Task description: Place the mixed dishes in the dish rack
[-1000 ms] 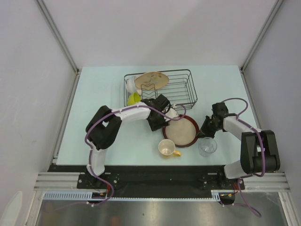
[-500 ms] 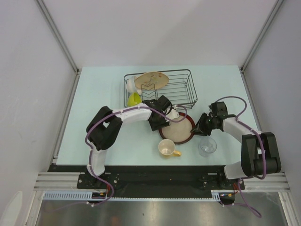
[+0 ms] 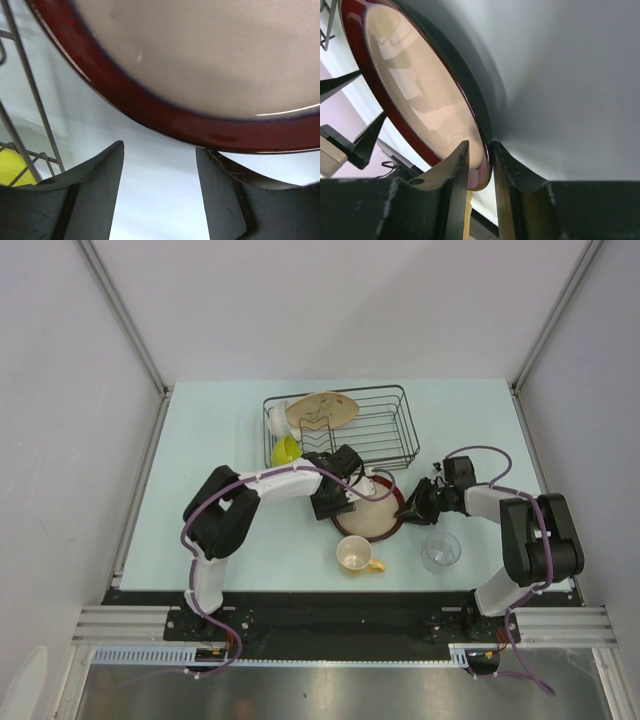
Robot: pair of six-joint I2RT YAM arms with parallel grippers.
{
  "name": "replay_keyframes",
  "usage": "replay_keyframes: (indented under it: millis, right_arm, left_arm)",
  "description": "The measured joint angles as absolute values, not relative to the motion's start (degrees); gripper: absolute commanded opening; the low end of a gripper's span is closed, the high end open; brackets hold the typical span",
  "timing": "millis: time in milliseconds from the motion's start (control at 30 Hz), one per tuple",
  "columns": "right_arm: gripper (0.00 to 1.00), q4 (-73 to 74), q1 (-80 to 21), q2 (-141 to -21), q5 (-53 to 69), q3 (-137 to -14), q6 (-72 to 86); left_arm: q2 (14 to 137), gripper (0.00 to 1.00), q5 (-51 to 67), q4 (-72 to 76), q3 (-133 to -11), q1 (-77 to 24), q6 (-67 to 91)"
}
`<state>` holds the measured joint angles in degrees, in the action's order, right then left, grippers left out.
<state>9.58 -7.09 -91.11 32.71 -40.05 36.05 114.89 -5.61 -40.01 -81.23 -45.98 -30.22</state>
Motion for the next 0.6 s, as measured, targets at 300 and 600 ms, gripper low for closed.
replay_keyframes:
  millis: [300,600]
  right_arm:
    - [0.1,-1.3,-8.4,-98.0,38.0,-40.1,38.7]
    - [0.0,-4.4,-11.1,-98.5,36.6,-40.2,38.7]
  left_arm:
    - [114.3,0.66,-7.2,-42.5,-80.3,-46.0,-32.1]
    - [113.2,0.65,-7.3,-41.9,-78.7,-46.3,-32.1]
